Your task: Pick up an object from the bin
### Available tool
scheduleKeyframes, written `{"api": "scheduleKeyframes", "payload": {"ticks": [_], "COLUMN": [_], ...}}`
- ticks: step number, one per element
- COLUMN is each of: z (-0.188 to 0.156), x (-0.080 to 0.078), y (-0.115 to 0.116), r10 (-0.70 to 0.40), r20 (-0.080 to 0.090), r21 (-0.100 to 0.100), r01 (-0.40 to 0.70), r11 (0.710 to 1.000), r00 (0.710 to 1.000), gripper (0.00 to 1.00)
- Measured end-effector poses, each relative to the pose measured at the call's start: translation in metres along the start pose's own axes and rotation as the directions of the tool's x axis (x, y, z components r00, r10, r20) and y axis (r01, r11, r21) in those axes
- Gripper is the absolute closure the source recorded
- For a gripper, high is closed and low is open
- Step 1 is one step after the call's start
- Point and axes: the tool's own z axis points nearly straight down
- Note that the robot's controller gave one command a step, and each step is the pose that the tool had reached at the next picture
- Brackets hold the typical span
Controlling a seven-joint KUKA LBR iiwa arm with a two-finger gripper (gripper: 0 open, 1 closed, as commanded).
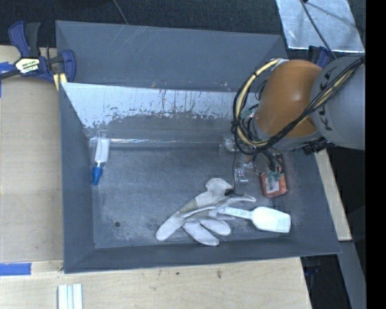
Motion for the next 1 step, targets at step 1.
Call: {"api": "scheduleKeyframes", "payload": {"ticks": [1], "z": [0.0203], "x": [0.0085], "y": [0.0107], "r10": [-0.009], "r20": [-0.003], "r21": [0.0], "r01": [0.009], "r11": [1.0], "r00": [1.0], "gripper": [0.0]}}
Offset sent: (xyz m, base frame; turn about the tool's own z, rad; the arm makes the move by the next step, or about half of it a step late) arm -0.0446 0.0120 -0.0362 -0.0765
